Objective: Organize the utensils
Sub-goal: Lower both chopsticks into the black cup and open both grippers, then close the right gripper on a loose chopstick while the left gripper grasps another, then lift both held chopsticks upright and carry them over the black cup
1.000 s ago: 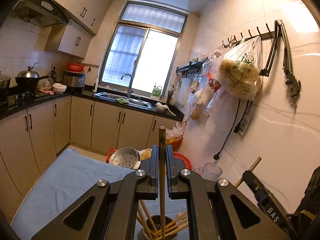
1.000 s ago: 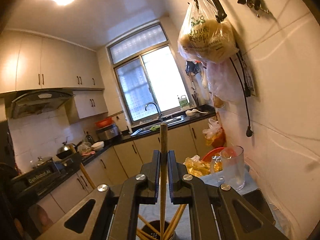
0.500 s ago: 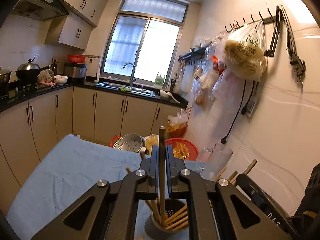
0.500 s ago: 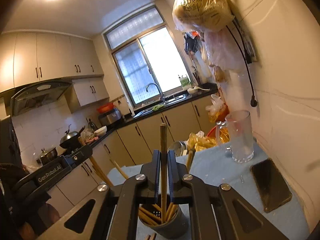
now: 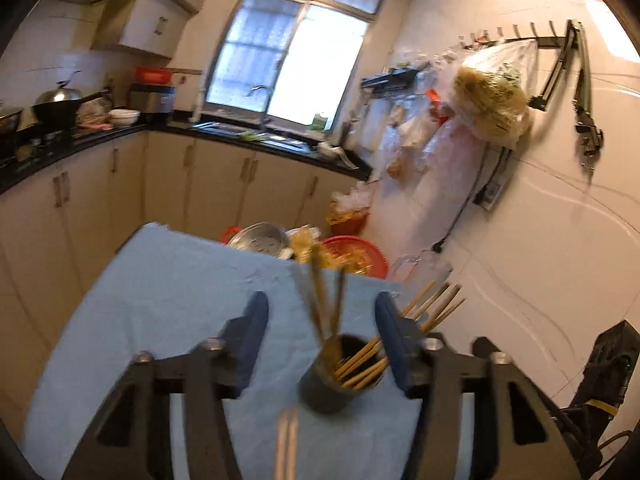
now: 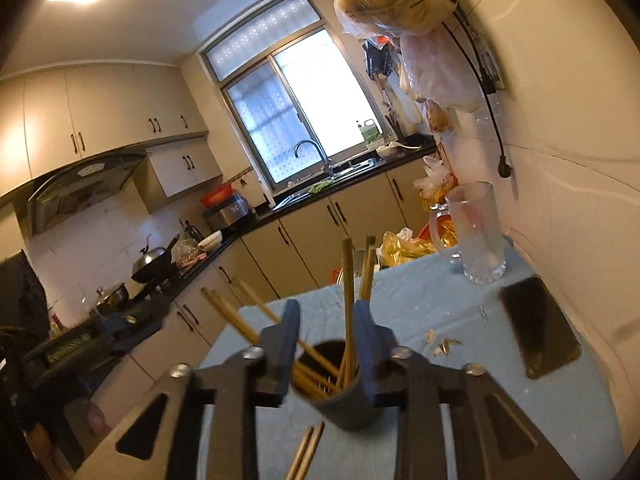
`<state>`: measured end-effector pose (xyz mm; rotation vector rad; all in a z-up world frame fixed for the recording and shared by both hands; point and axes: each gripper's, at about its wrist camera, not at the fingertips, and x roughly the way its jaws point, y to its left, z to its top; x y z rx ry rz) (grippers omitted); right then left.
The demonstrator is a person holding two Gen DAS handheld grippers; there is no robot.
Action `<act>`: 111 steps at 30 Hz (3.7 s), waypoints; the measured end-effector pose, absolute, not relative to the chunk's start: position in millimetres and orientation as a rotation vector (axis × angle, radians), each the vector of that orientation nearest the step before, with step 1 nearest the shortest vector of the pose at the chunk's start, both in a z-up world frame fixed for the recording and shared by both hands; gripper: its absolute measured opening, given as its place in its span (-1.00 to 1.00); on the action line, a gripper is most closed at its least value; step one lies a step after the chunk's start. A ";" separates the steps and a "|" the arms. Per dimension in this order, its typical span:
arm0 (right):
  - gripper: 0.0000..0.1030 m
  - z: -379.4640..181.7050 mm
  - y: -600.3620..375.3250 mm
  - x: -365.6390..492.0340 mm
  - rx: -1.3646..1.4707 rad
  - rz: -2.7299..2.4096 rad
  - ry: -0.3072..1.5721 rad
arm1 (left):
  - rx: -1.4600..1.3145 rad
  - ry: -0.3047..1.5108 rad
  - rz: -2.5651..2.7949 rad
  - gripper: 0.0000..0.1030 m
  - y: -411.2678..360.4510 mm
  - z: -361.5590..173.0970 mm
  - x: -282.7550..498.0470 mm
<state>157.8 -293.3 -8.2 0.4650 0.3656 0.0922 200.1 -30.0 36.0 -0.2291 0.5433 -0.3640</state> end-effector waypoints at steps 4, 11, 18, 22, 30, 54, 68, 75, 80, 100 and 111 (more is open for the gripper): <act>-0.03 -27.2 -283.4 136.8 0.469 0.133 0.471 | -0.172 0.670 -0.290 0.11 -8.0 13.8 176.9; 0.08 -88.9 -255.2 140.8 0.473 0.197 0.712 | -0.186 0.846 -0.204 0.11 18.1 -50.8 160.7; -0.12 -126.4 -215.0 178.9 0.383 0.242 0.899 | -0.148 0.927 -0.171 0.11 18.8 -78.5 163.4; -0.24 -140.1 -200.4 203.1 0.342 0.202 0.961 | -0.125 0.948 -0.170 0.11 18.8 -86.0 168.6; -0.49 -159.5 -181.0 236.9 0.295 0.131 1.026 | -0.134 0.984 -0.163 0.11 29.6 -99.6 179.5; -0.81 -165.3 -222.9 195.5 0.195 0.126 1.027 | -0.026 1.142 -0.333 0.09 -64.0 -130.6 252.3; -0.75 -163.9 -248.1 210.6 0.253 0.183 1.066 | 0.048 1.198 -0.247 -0.87 -80.8 -146.2 265.8; -0.69 -162.2 -240.7 222.2 0.239 0.194 1.123 | -0.032 1.219 -0.212 -0.86 -44.9 -146.0 227.2; -0.69 -160.4 -218.6 238.7 0.150 0.180 1.124 | 0.005 1.189 -0.198 -0.86 -52.3 -145.6 228.6; -0.84 -58.3 -250.4 131.8 0.278 0.121 0.638 | -0.137 0.771 -0.223 -0.87 -18.0 -15.9 153.0; -0.85 -32.6 -246.2 90.0 0.275 0.113 0.511 | -0.149 0.648 -0.235 -0.87 -9.5 5.7 121.1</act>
